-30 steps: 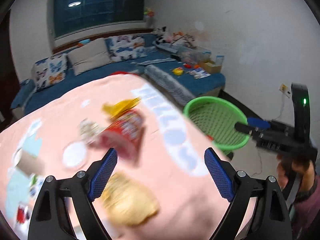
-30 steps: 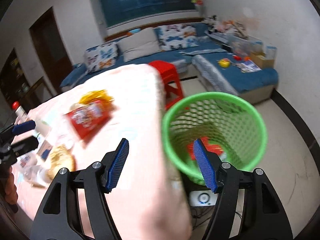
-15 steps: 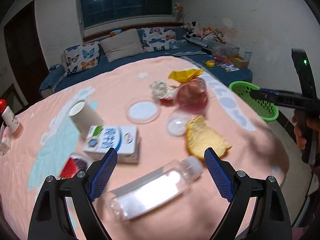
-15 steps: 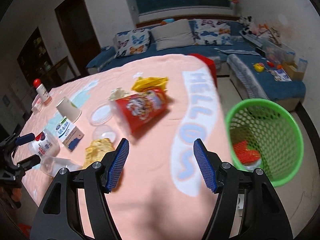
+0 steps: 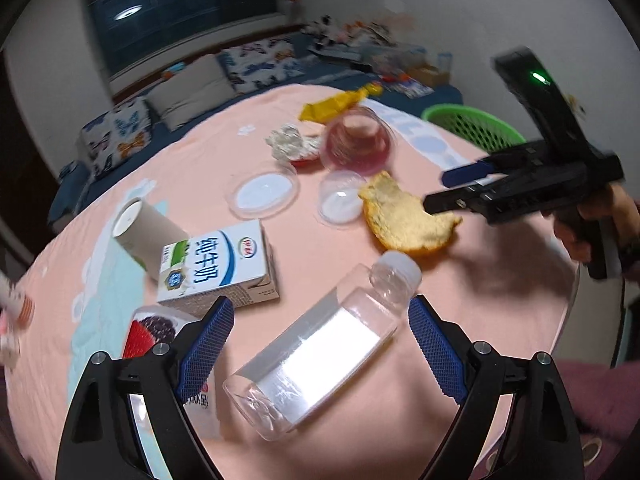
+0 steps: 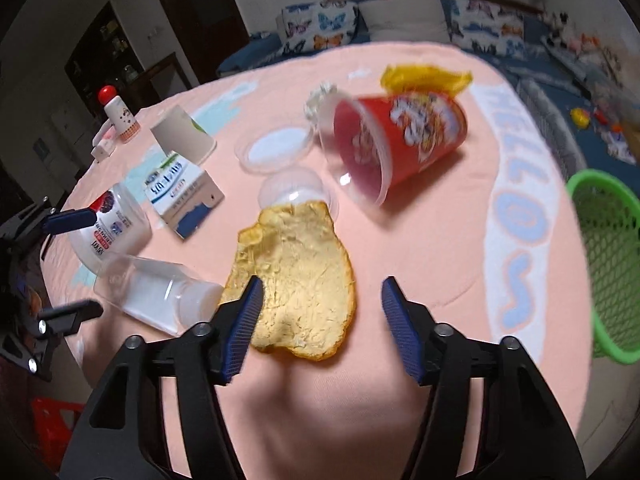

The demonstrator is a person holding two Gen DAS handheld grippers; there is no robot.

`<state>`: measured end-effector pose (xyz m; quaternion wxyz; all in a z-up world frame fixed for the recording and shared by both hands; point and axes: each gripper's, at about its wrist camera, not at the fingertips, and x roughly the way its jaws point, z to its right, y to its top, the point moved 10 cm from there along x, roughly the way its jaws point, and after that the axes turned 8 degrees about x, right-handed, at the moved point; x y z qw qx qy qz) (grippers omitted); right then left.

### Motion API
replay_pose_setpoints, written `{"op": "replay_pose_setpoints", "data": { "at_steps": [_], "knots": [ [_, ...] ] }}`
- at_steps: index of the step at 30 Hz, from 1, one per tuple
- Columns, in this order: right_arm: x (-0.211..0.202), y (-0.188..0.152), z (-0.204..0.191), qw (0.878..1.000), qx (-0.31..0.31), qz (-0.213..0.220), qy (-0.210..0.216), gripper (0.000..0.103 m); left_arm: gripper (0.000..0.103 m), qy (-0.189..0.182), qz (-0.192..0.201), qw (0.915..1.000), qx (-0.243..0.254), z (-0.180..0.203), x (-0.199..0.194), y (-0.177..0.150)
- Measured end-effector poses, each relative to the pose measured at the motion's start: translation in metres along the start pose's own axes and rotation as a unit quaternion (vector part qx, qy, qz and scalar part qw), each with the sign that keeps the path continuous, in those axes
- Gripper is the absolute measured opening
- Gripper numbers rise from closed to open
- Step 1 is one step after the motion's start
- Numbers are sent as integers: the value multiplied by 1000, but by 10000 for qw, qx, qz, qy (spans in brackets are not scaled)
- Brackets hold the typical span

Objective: Collect trash
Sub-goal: 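Grasp the bread crust with the right tool while the left tool grasps the water bottle, then carry the bread crust with the right tool into the green basket and release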

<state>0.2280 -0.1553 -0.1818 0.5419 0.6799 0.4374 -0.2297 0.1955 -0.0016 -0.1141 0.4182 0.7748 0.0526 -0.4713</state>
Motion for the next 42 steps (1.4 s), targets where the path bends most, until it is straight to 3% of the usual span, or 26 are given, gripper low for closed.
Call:
{"op": "replay_pose_setpoints", "data": {
  "at_steps": [7,16,21,24,26,29,35,42],
  "knots": [
    [25,-5,6,9995,69,-306,20,49,89,-329,-221,9975,593,9,14,-4],
    [25,-13,6,9991,63,-407,7,23,89,-629,-573,9913,999,14,38,-14],
    [23,-13,9,9985,245,-463,150,20,88,-792,-781,9860,1245,17,50,-18],
    [20,-15,10,9979,298,-518,259,23,80,-1069,-858,9831,1210,19,53,-22],
    [21,-16,12,9974,388,-550,268,23,70,-1152,-867,9814,1269,23,54,-24],
    [23,-15,11,9966,534,-543,312,24,64,-1155,-836,9798,1403,30,54,-26],
    [23,-13,10,9972,590,-422,188,14,60,-1178,-748,9825,1236,31,52,-26],
    [-5,-7,6,9997,230,88,-90,7,54,-879,-602,9890,1031,43,40,-27]
  ]
}}
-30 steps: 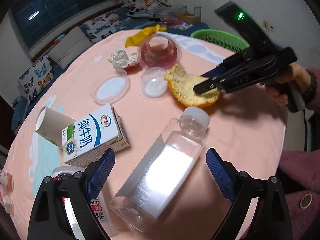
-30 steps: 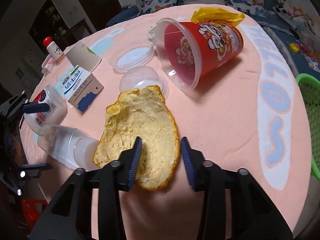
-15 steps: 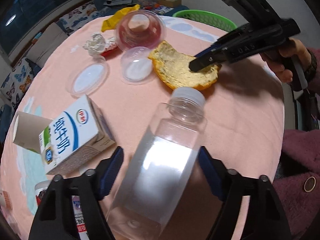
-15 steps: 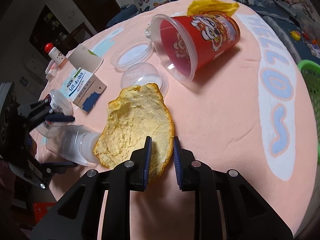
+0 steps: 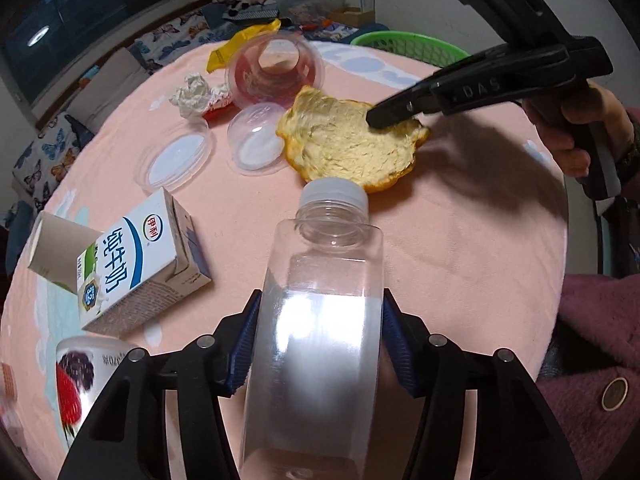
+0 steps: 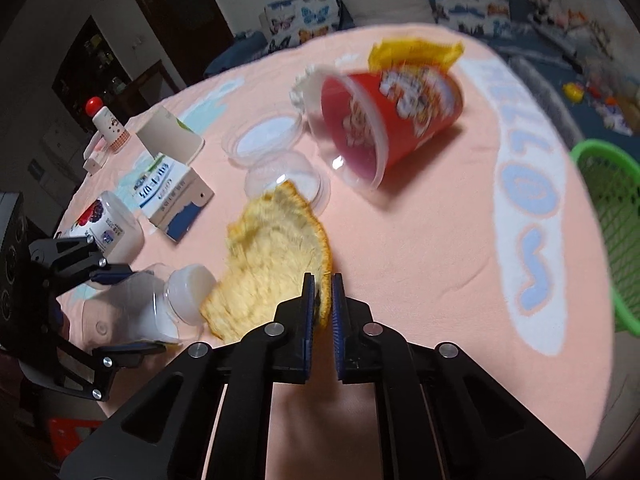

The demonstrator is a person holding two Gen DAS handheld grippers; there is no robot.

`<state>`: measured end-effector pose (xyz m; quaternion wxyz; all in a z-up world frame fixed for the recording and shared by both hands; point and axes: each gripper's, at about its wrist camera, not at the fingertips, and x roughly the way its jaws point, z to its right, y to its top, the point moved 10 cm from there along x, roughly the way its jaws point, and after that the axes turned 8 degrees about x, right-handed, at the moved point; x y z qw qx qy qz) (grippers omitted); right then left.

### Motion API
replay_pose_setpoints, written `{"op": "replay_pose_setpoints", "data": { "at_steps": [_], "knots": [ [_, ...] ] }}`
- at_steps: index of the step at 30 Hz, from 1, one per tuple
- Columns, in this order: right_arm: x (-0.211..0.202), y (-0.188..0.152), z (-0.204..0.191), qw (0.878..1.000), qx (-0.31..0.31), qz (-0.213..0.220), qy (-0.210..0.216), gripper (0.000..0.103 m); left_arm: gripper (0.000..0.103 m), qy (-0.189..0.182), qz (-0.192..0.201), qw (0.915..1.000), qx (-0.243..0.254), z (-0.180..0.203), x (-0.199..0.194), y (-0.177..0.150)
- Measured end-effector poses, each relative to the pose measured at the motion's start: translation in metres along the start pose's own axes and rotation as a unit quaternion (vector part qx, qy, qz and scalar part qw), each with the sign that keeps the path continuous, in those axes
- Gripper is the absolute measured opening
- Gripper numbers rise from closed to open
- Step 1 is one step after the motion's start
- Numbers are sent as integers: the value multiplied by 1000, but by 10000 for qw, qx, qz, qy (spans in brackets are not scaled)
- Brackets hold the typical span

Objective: Collect trash
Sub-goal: 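Carry the bread crust with the right tool into the green basket and release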

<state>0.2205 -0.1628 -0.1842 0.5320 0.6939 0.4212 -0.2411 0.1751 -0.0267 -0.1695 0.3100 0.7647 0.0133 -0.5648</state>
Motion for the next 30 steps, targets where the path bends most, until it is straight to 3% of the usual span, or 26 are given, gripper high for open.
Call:
{"op": "replay_pose_setpoints", "data": {
  "at_steps": [9,20,24,30],
  "knots": [
    [-40,12,17,9962,-448,539,-525,7,54,32,345,9987,-369,20,-22,23],
    [-92,46,92,9888,-100,1114,-989,7,54,-70,904,9935,-686,25,-35,87],
    [-108,65,136,9830,215,1307,-1275,7,54,-117,1007,9922,-725,25,-32,113],
    [-113,80,227,9682,650,1280,-2050,7,54,-225,1209,9900,-687,26,-28,161]
  ]
}}
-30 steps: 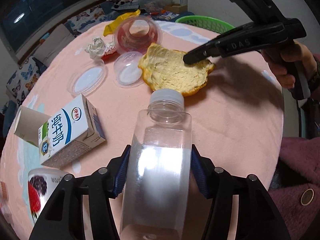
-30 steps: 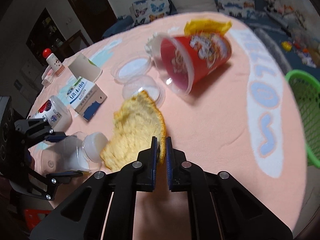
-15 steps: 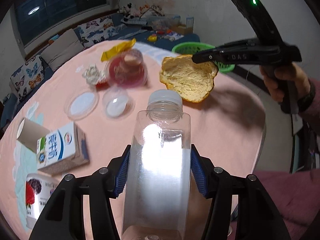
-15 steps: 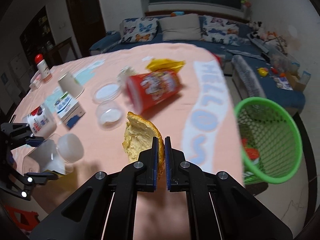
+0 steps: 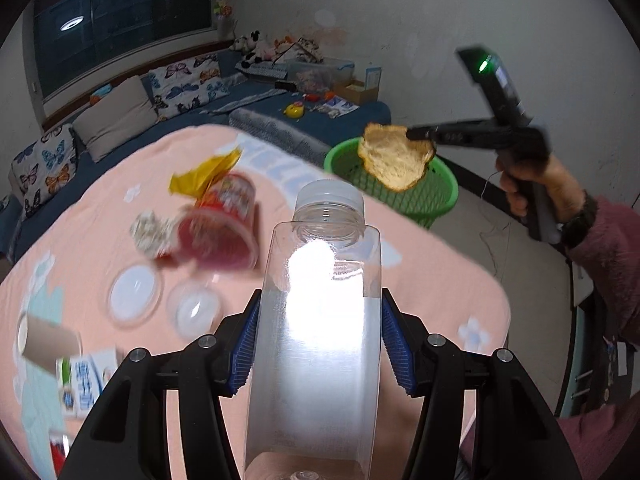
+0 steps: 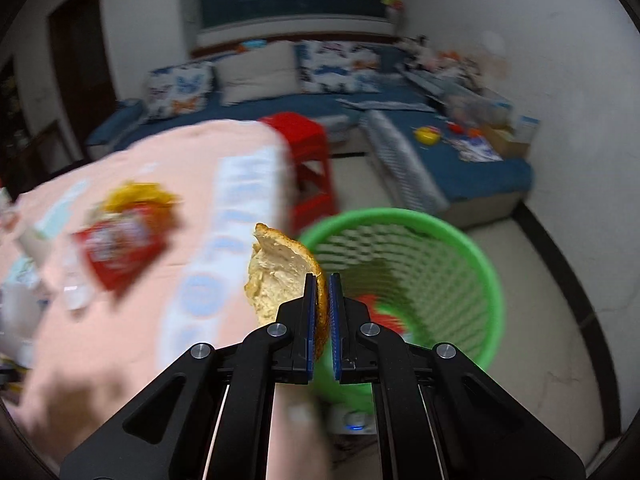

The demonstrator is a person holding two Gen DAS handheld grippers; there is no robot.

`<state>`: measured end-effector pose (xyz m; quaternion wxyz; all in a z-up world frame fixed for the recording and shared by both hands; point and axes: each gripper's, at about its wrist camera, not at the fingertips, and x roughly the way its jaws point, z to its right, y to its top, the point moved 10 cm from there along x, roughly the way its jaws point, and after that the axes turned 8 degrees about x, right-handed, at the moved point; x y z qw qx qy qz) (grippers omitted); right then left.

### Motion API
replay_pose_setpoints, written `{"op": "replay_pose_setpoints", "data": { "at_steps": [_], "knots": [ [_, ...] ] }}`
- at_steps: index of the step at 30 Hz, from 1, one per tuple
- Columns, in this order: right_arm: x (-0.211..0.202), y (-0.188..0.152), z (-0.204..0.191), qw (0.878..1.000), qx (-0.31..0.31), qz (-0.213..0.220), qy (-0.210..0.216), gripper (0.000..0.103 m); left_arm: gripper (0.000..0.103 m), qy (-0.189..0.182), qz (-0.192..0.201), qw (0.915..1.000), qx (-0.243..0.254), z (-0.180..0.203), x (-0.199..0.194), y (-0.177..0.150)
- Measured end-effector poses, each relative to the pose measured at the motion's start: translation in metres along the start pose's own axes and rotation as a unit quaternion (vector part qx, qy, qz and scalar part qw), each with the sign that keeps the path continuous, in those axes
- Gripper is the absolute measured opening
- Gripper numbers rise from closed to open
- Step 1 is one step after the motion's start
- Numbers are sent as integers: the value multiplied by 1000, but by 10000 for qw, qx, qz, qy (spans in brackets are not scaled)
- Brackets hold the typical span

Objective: Collect trash
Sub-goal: 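Carry the bread crust with the right tool into the green basket and release, then drop the clear water bottle from the left tool into the green basket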

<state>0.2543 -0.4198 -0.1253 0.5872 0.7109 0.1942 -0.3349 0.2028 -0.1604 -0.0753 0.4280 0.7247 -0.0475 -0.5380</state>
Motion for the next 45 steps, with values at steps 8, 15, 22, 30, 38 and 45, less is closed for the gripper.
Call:
{"op": "replay_pose_setpoints", "data": {
  "at_steps": [8,15,22,30,38,45],
  "knots": [
    [83,-25,71,9945,261,-775,-658,7,54,-212,163,9996,-19,8,38,66],
    [146,-55,97,9836,528,-1529,-795,7,54,-284,209,9994,53,16,66,105],
    [157,-64,108,9810,770,-1670,-625,11,54,-447,38,9990,23,26,101,126],
    [107,-46,114,9886,901,-1157,-333,22,54,-567,-238,9980,113,46,151,158],
    [52,-36,138,9934,956,-485,-407,39,54,-620,-699,9956,53,70,224,188],
    [36,-50,150,9932,1024,-286,-464,46,55,-556,-1101,9924,53,84,275,188]
  ]
}}
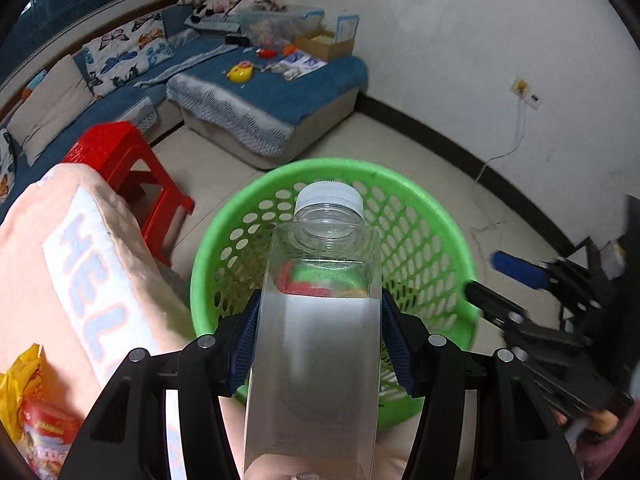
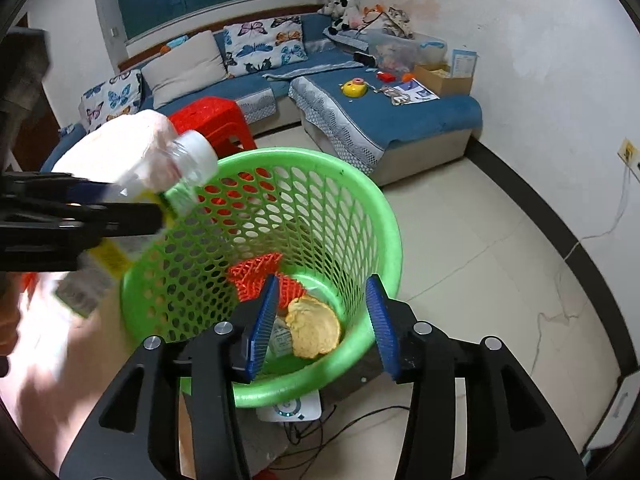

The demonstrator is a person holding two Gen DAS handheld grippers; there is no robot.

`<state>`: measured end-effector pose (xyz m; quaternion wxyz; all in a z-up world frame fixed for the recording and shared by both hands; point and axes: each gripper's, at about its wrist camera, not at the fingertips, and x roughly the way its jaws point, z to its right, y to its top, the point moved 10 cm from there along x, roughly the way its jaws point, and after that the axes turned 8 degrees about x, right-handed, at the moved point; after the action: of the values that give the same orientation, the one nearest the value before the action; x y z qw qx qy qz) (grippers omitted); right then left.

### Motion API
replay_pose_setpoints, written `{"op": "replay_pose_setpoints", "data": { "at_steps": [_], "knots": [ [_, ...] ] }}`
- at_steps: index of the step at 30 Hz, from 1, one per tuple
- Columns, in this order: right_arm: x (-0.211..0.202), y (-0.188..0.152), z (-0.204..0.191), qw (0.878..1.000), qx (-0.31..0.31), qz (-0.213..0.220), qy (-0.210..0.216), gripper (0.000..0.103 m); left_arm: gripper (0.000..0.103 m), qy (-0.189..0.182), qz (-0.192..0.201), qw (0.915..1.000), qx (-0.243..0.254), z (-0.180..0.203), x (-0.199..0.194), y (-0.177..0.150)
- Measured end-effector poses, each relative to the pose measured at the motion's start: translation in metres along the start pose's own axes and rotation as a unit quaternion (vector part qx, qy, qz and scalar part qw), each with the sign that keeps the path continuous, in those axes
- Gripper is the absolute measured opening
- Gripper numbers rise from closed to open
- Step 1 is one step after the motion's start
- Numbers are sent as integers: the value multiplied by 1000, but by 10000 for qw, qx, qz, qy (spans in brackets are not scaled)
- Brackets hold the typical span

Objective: Collect trash
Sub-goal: 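Drop the clear water bottle from the left tool into the green basket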

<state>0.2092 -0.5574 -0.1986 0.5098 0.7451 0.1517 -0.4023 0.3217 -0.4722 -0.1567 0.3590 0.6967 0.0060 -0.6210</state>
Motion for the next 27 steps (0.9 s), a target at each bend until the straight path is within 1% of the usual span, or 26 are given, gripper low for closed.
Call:
{"op": "replay_pose_setpoints", "data": {
  "at_steps": [5,6,7,8,12,14,16,20,22,23,25,26,27],
  "knots": [
    [3,-12,5,9998,164,-93,61,46,55,-143,-121,9995,-243,1,22,4],
    [3,-15,6,9998,178,-110,63,46,55,-102,-127,9995,-262,0,24,4],
    [5,-17,6,9997,174,-140,61,46,58,-21,-130,9995,-292,-1,27,3],
    [5,-19,6,9997,173,-170,62,46,67,-43,-114,9993,-349,-2,29,3],
    [1,-26,7,9996,218,-170,92,46,68,-238,-3,9984,-518,-2,26,2],
    [-3,-27,6,9995,242,-161,137,46,68,-195,73,9985,-514,-5,19,0],
    [-10,-27,3,9995,250,-121,175,47,68,-131,205,9984,-501,-6,5,-3],
    [-24,-26,-6,9991,273,-31,322,51,68,-66,461,9973,-564,-11,-36,-15],
    [-34,-26,-14,9988,246,44,433,52,68,114,666,9959,-597,-18,-65,-27],
    [-40,-26,-20,9986,223,67,479,52,68,104,695,9957,-606,-19,-74,-33],
    [-50,-25,-33,9980,171,119,597,54,68,267,877,9935,-682,-27,-104,-50],
    [-56,-25,-40,9976,152,167,661,57,68,297,925,9925,-740,-30,-115,-59],
    [-62,-25,-48,9971,118,181,724,57,68,285,979,9914,-823,-34,-129,-70]
  ]
}}
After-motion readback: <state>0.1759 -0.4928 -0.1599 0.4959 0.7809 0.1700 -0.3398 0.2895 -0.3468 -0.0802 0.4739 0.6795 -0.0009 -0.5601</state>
